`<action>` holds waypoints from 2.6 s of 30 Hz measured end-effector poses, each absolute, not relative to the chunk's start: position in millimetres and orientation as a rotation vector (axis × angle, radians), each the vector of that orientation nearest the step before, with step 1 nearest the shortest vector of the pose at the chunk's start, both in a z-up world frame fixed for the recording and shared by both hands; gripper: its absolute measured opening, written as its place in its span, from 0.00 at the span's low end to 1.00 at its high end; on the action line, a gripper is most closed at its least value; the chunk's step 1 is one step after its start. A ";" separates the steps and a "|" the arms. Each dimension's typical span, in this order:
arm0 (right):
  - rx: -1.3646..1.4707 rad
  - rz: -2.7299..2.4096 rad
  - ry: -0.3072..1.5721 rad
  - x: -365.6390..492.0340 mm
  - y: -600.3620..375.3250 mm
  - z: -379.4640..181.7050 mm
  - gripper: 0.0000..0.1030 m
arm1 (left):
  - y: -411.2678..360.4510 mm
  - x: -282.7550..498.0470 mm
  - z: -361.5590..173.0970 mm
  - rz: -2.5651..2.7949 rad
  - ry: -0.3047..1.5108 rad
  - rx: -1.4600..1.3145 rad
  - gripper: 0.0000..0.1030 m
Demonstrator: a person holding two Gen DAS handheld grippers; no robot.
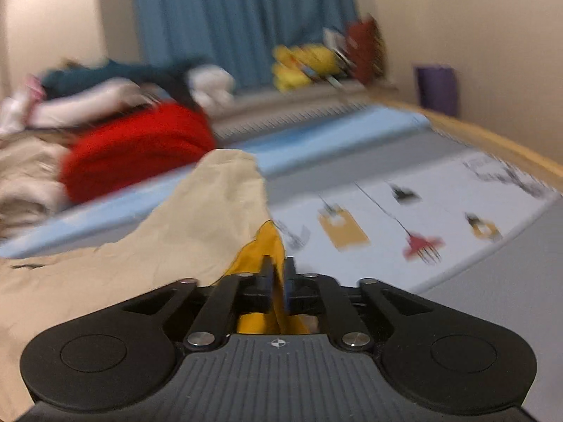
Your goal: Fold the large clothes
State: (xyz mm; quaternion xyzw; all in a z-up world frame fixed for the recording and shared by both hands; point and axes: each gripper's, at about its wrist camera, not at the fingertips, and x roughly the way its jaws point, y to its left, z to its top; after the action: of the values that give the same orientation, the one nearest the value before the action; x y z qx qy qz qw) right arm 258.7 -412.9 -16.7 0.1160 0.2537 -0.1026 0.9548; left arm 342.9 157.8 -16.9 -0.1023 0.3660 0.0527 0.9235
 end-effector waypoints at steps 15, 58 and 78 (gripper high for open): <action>0.413 -0.244 1.013 245.0 -436.1 -86.7 0.37 | 170.8 316.2 -64.1 -0.043 1.061 -0.220 0.49; 0.298 -0.357 0.907 170.7 -433.3 -43.9 0.21 | 160.1 225.8 -8.4 -0.110 1.013 -0.359 0.25; 0.725 -0.342 1.026 149.1 -417.0 -115.6 0.45 | 185.1 202.4 -96.1 0.060 1.062 -0.792 0.52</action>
State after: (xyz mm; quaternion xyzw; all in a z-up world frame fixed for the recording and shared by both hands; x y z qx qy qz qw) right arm 149.1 -417.0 -115.6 0.3375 0.4773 -0.1593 0.7955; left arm 202.4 185.1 -96.1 -0.3677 0.4930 0.0279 0.7880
